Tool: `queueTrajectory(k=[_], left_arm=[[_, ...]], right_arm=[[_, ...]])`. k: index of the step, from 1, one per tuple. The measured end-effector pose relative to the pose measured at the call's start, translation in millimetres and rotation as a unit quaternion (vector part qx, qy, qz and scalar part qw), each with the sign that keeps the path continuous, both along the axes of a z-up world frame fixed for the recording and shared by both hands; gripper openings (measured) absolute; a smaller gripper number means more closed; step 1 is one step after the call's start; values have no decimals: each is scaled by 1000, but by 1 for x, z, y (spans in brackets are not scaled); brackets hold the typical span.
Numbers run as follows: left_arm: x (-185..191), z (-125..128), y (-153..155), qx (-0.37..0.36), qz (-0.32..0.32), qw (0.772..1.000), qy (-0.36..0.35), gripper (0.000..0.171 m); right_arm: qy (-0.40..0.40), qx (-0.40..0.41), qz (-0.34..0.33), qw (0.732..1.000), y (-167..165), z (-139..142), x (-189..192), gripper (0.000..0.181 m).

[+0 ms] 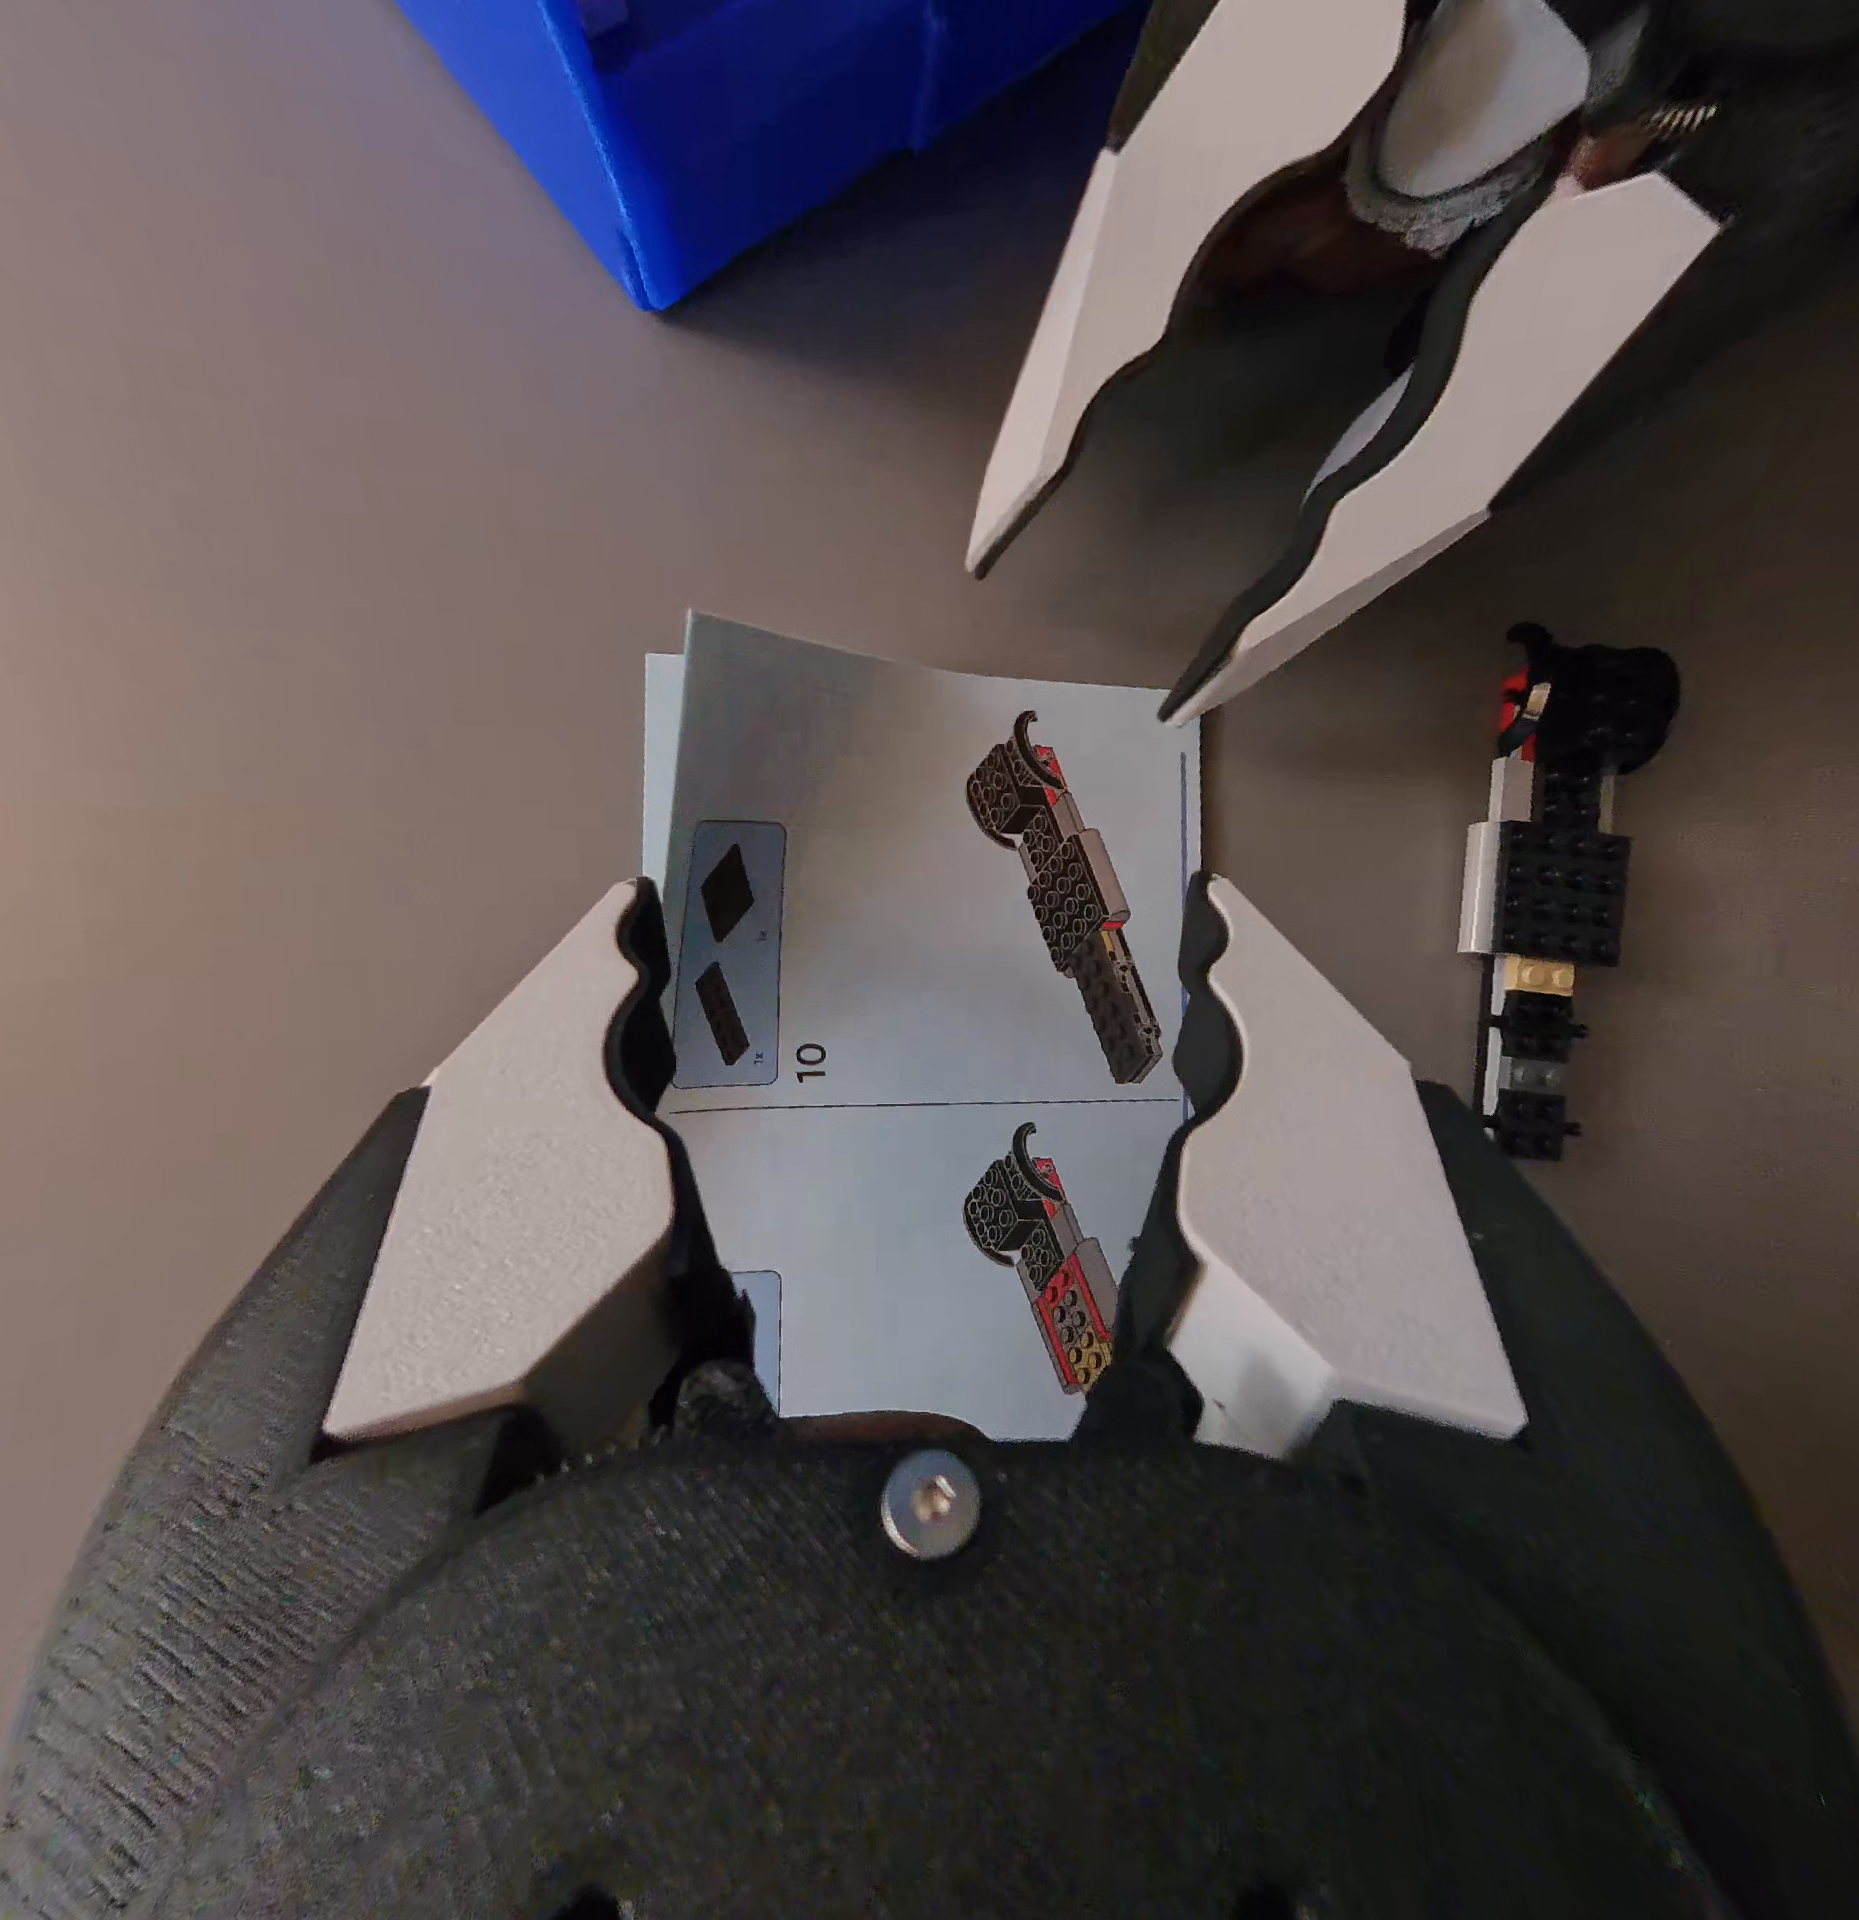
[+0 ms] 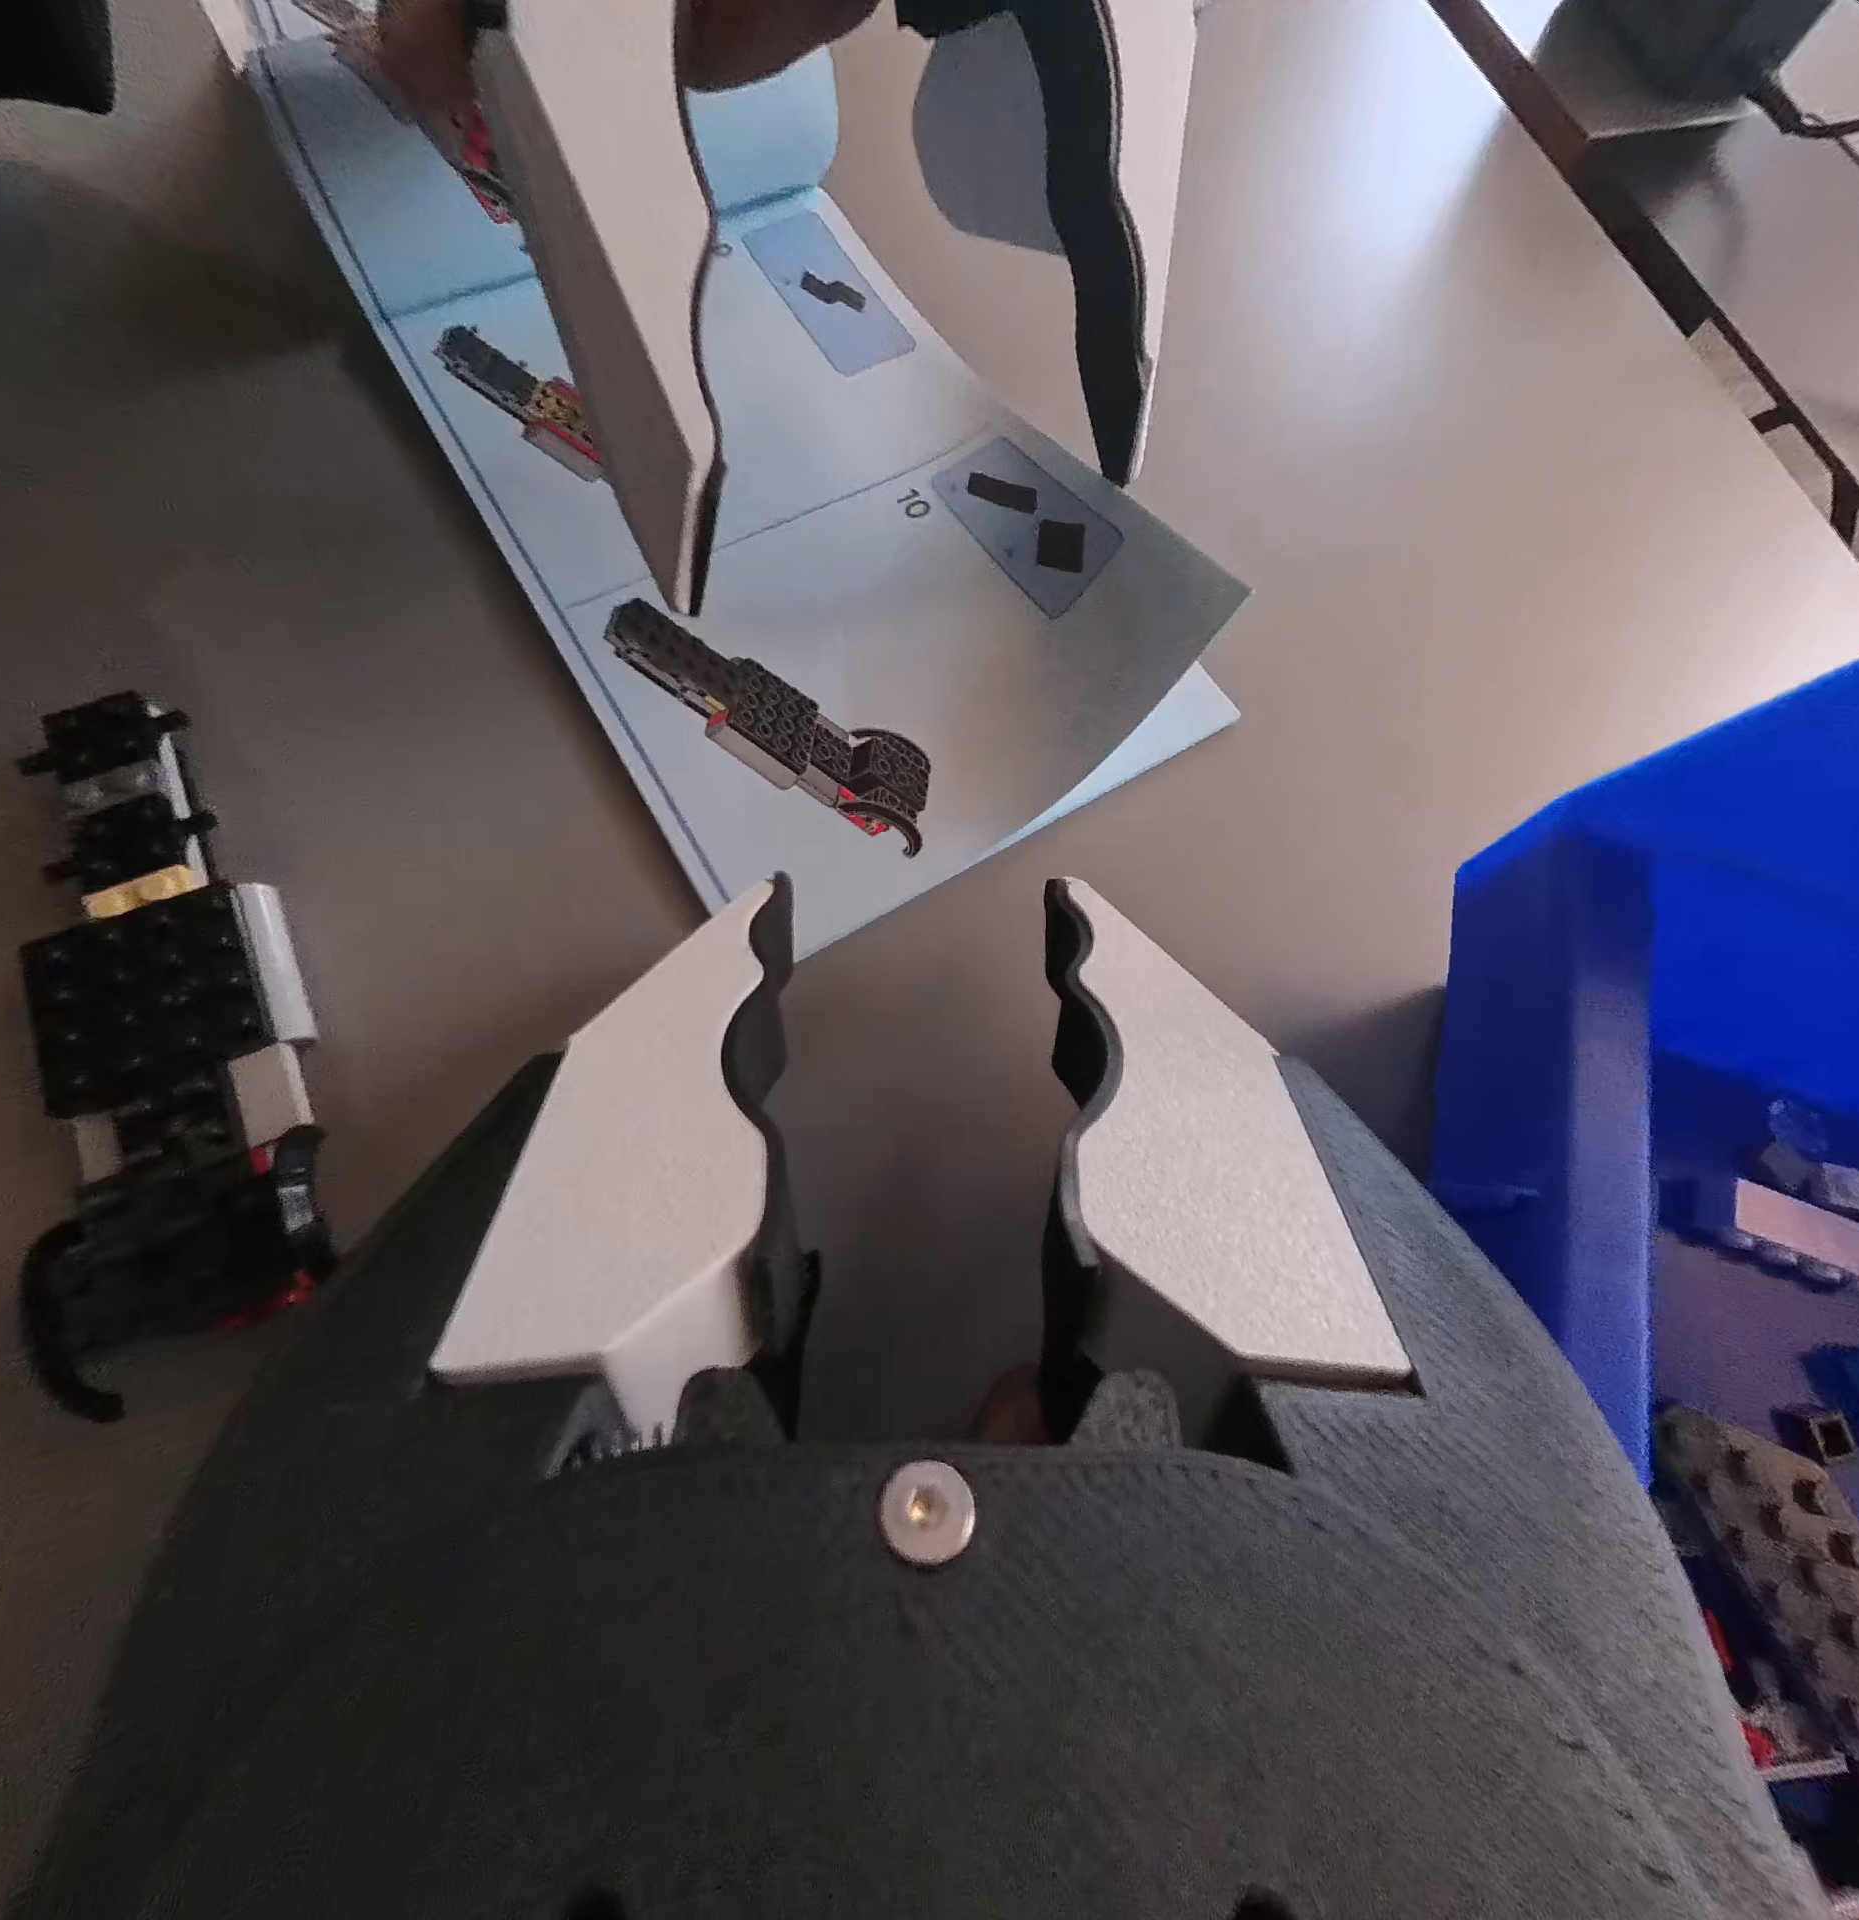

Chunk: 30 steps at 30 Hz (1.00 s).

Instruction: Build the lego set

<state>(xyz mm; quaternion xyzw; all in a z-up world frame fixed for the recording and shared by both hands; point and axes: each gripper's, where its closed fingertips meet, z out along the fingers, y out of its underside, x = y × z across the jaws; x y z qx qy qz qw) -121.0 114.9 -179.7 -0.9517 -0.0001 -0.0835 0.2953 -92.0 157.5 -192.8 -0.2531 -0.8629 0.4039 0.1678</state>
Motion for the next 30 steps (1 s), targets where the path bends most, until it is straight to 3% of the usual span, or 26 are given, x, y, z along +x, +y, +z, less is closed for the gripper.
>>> queueTrajectory(k=[8,23,27,30], left_arm=[[-1,4,-1,8,-1,1000,-2,97],[-4,8,-2,15,8,1000,-3,96],[-11,11,2,24,34,999,-1,96],[-21,15,6,33,86,996,-4,96]], right_arm=[[-3,8,-22,1000,-8,-2,-18,54],[22,-14,-15,1000,-26,7,-12,54],[34,-13,-5,999,-30,9,-8,54],[32,-28,5,999,-33,12,-3,55]])
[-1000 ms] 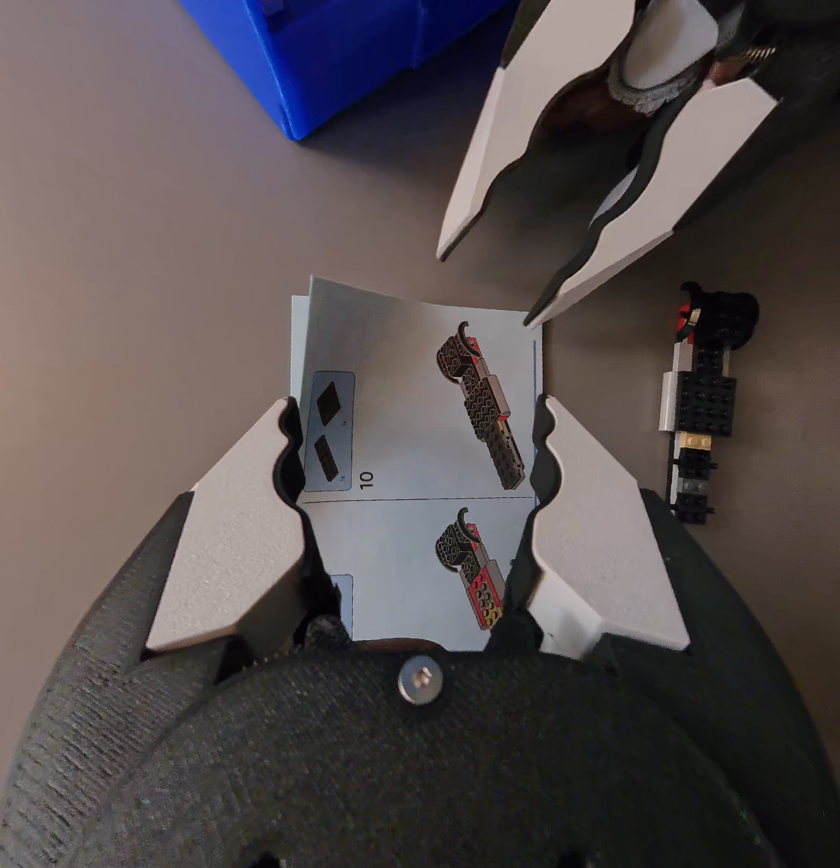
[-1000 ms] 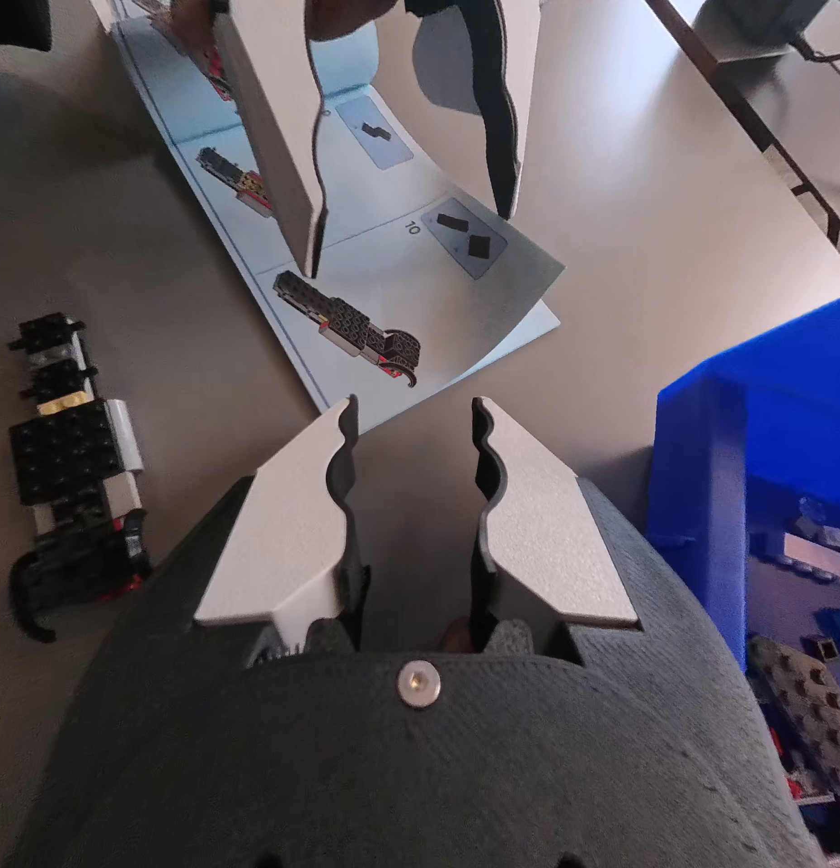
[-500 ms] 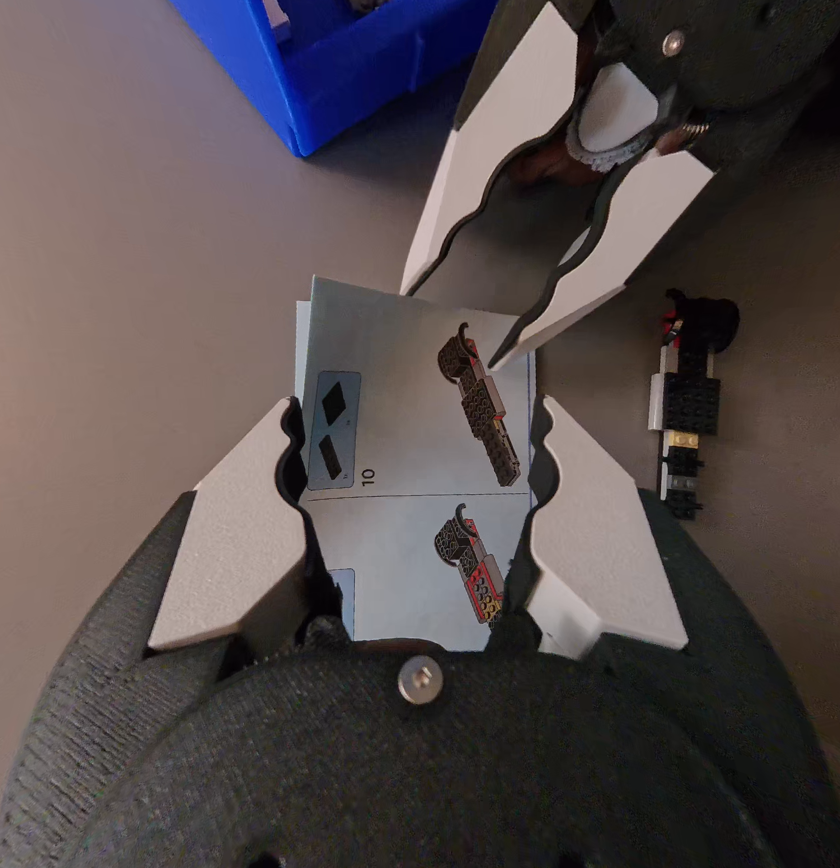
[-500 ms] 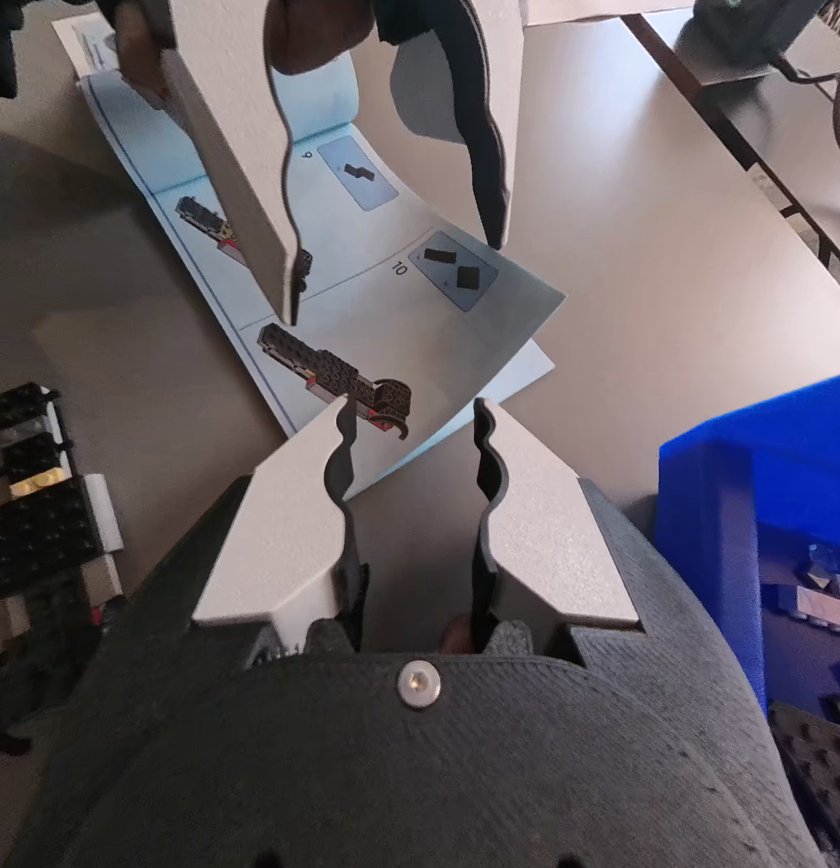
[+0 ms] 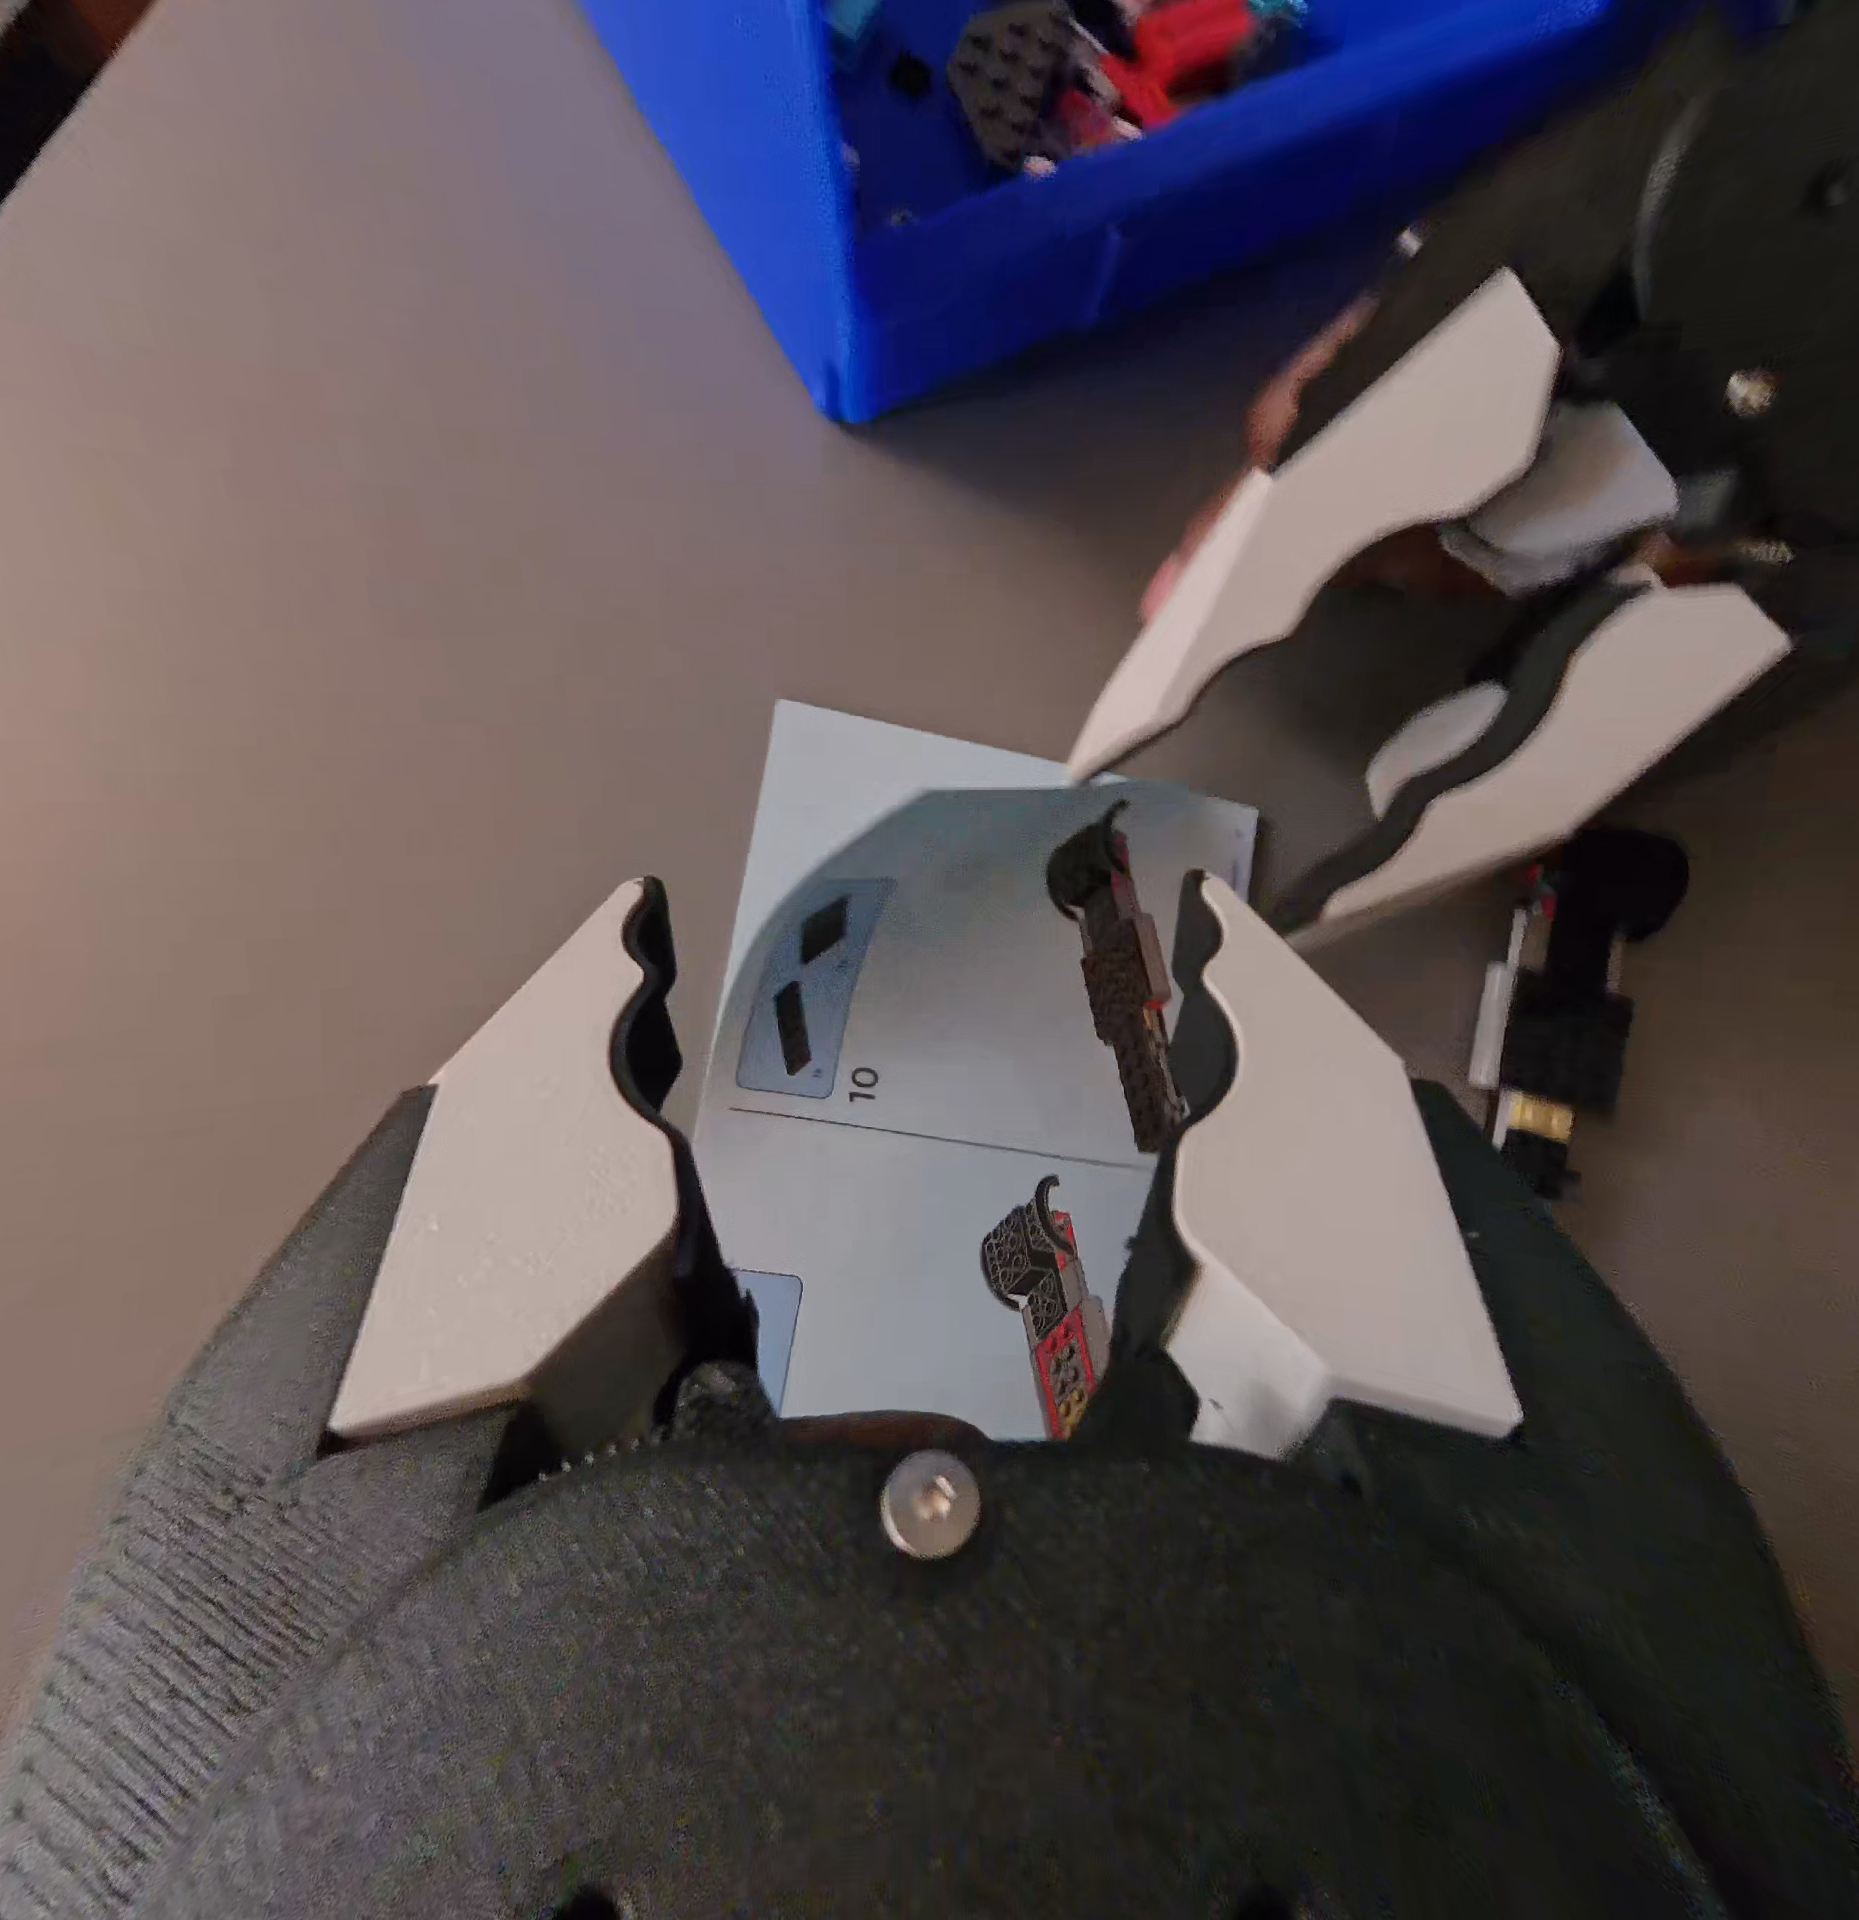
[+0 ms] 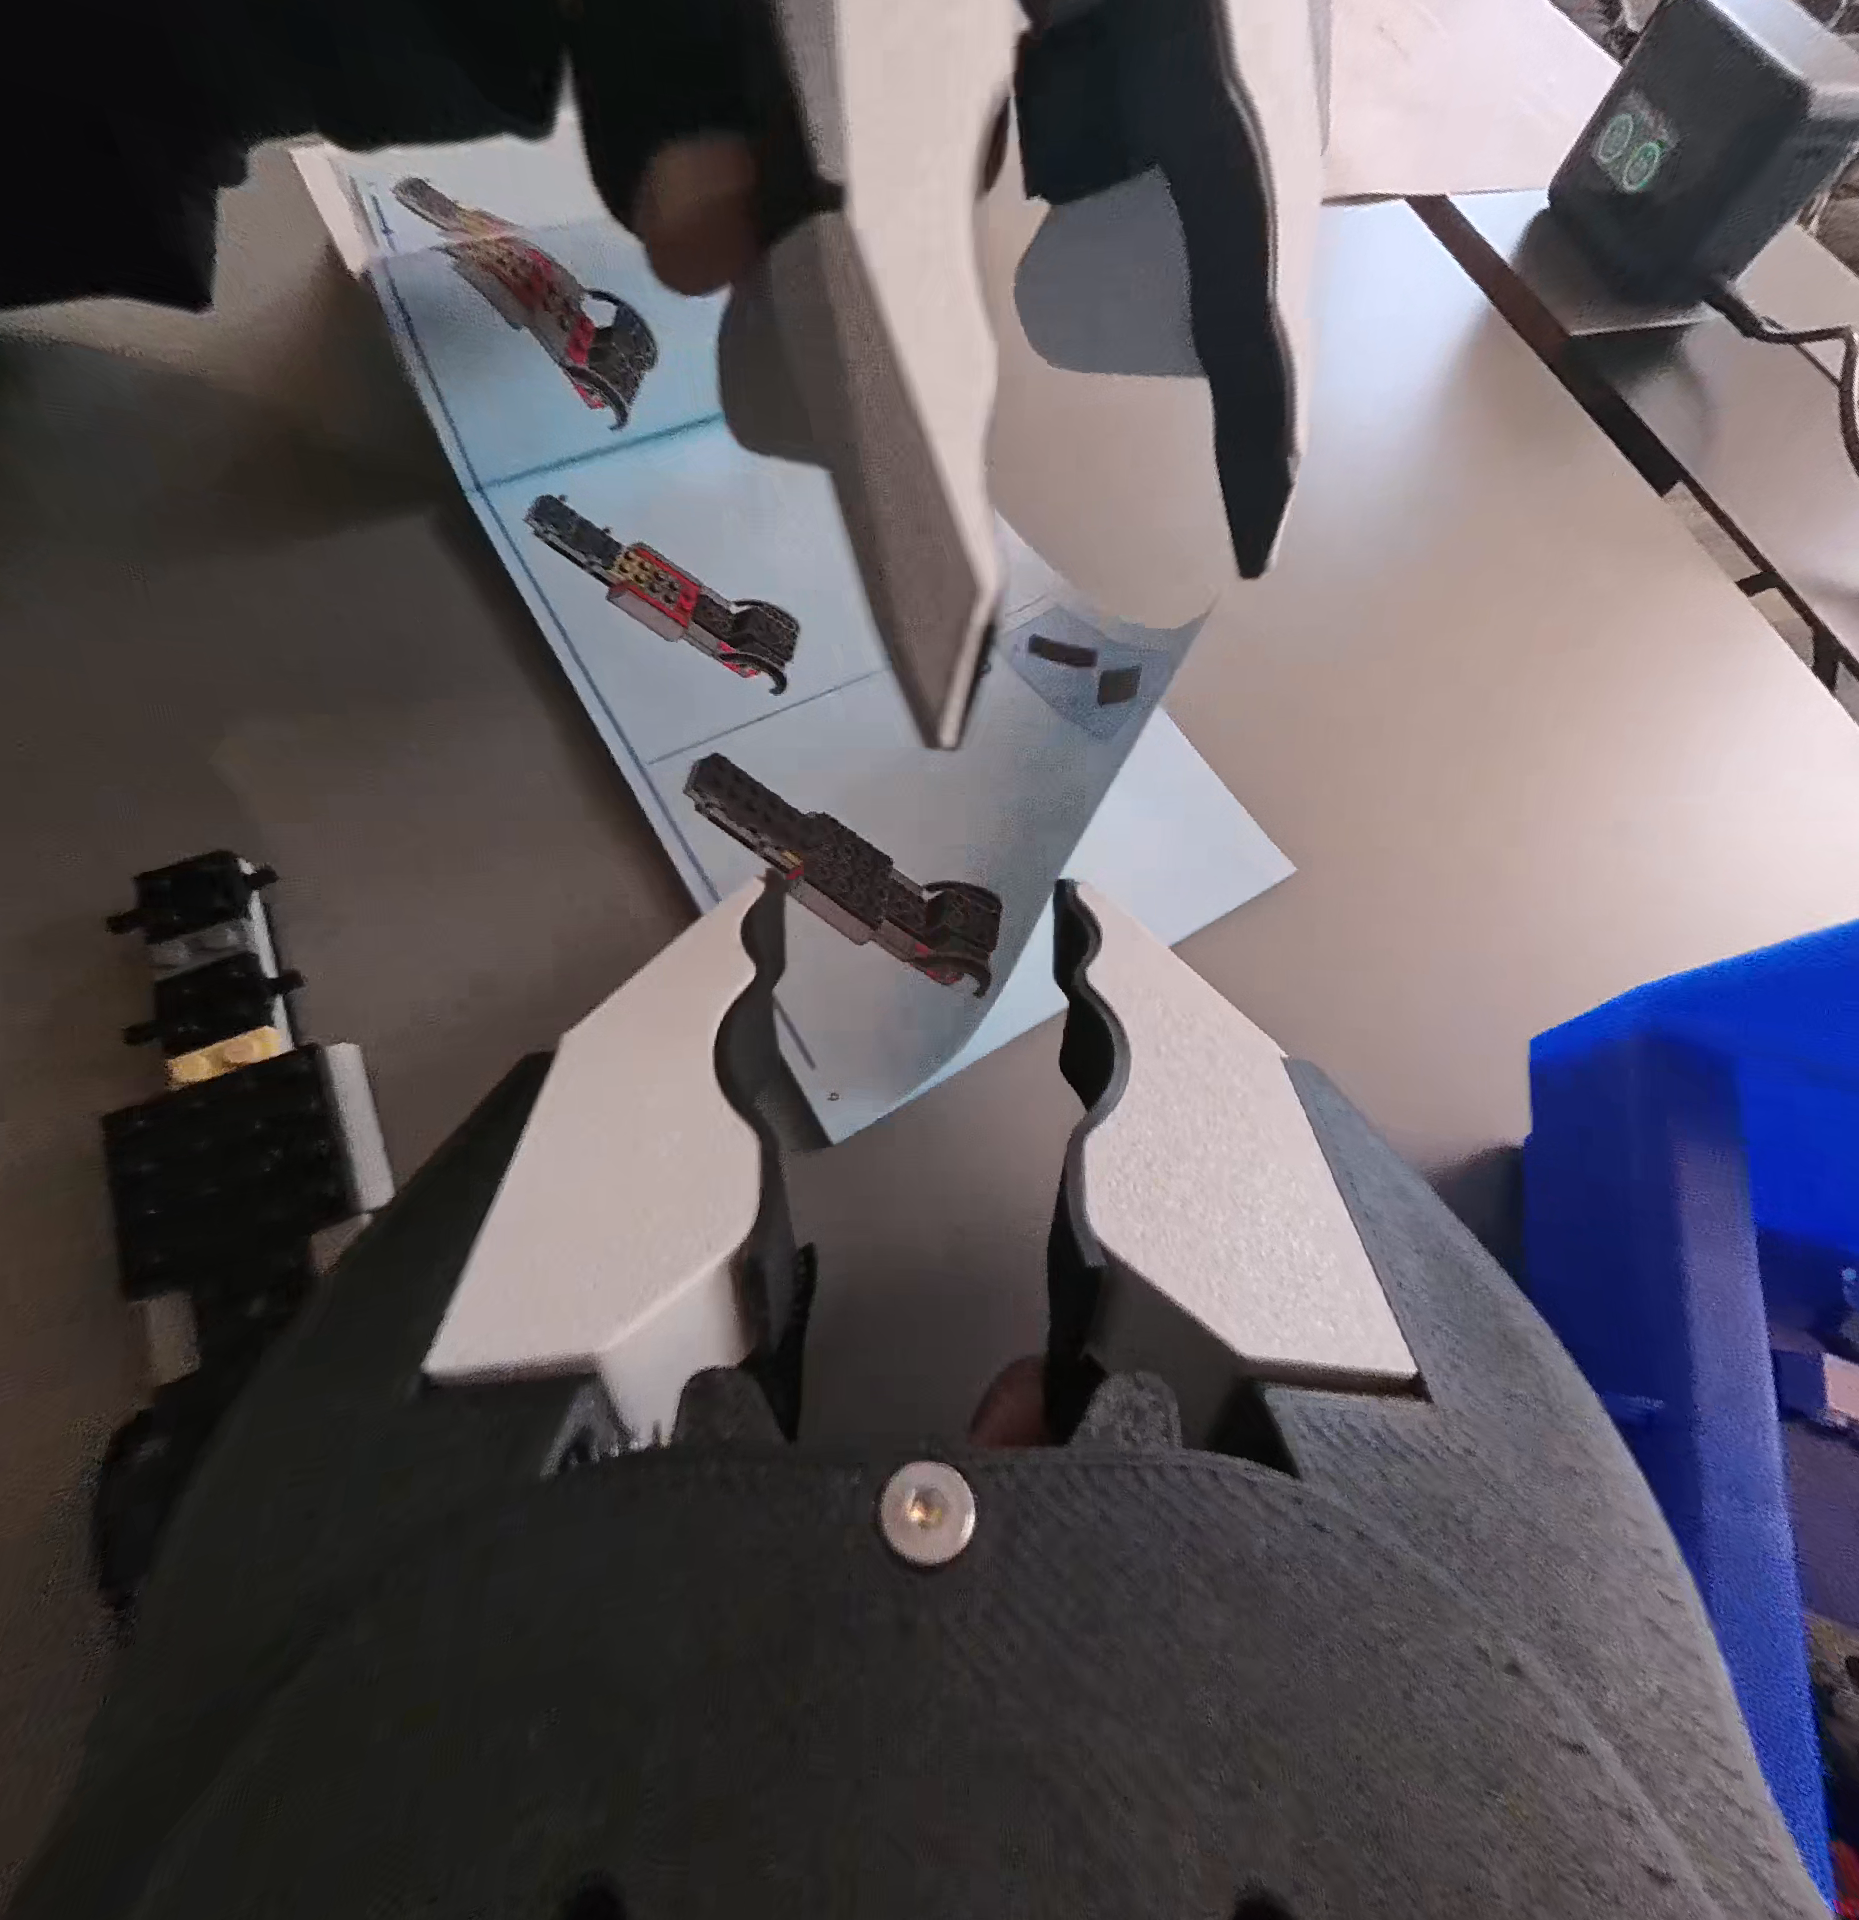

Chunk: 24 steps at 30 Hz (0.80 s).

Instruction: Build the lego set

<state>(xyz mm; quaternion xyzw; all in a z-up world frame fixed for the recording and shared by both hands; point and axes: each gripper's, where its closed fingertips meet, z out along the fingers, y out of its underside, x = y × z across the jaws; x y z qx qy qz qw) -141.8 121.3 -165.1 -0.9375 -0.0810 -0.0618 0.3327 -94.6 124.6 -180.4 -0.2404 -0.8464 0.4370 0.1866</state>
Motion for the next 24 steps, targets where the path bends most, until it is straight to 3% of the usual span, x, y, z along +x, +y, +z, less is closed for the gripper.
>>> queueTrajectory(k=[6,12,18,24], left_arm=[[-4,11,-5,41,94,995,14,96],[21,15,-5,40,77,994,66,97],[36,-2,-13,1,55,995,84,98],[60,-13,-11,5,8,993,122,105]], right_arm=[[-64,-26,25,997,1,-3,17,56],[-117,-70,63,989,3,2,29,55],[-167,-127,90,974,3,10,38,54],[-214,-207,104,949,0,24,39,53]])
